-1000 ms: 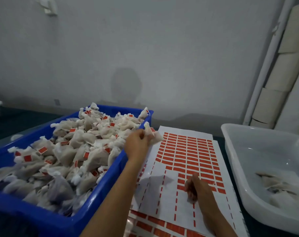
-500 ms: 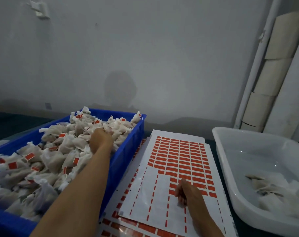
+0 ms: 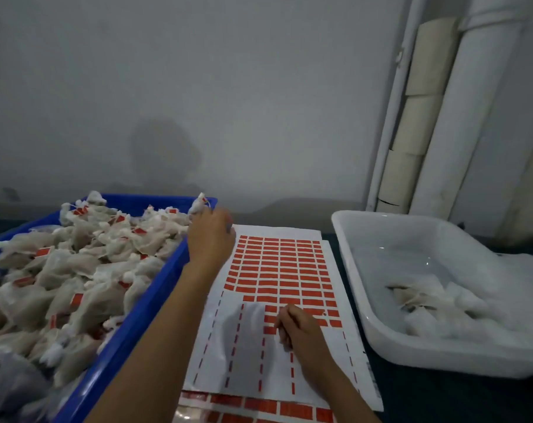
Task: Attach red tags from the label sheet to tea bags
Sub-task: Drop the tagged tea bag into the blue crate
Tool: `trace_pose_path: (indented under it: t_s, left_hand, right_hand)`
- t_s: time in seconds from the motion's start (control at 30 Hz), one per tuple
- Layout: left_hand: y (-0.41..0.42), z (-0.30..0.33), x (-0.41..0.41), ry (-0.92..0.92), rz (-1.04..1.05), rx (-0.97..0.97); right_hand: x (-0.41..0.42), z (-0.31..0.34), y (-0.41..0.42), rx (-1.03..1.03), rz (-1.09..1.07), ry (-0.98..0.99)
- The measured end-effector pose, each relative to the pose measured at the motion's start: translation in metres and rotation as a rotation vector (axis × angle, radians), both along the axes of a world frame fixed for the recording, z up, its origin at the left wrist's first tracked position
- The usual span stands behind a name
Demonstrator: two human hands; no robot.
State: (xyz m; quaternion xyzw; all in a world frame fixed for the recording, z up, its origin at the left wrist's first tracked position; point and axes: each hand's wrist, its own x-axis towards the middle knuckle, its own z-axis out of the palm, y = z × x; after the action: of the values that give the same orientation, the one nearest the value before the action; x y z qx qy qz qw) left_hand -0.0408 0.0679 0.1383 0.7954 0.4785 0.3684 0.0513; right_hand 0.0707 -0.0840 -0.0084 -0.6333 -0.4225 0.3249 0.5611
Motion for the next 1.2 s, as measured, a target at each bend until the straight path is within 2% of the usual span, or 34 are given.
trace_pose_path:
  t_s: [0.1,0.2,0.3,0.67,0.77,0.87,1.0,1.1,1.2]
  left_hand:
    - [-0.032,-0.042,0.021,-0.013,-0.181,-0.162]
    - [-0.049,-0.092,0.031,0.074,-0.211,-0.247]
    - [-0.057,-0.122,0.035,0.084,-0.241,-0.326]
    - [-0.057,-0.153,0.039,-0.006,-0.234,-0.287]
    - [-0.057,-0.158,0.042,-0.029,-0.201,-0.291]
    - [-0.056,-0.16,0.042,-0.052,-0.183,-0.311]
    - [-0.053,-0.16,0.04,-0.05,-0.229,-0.322]
    - [-0.053,-0.16,0.039,-0.055,-0.229,-0.325]
    - [-0.054,-0.16,0.039,-0.057,-0.237,-0.326]
  right_hand:
    - [-0.001,0.001,-0.002,0.014,-0.02,-0.033]
    - [-0.002,0.002,-0.001,0.036,-0.039,-0.055]
    - [0.0,0.003,-0.001,0.049,-0.038,-0.082]
    - [-0.008,0.02,0.006,-0.102,-0.177,-0.2]
    - [-0.007,0.041,0.007,-0.029,-0.278,-0.351]
    - [0.003,0.072,0.001,0.06,-0.333,-0.374]
    - [0.04,0.116,-0.011,0.071,-0.394,-0.448]
    - [0.083,0.135,-0.026,-0.041,-0.449,-0.511]
    - [0.135,0.134,-0.044,-0.4,-0.524,-0.652]
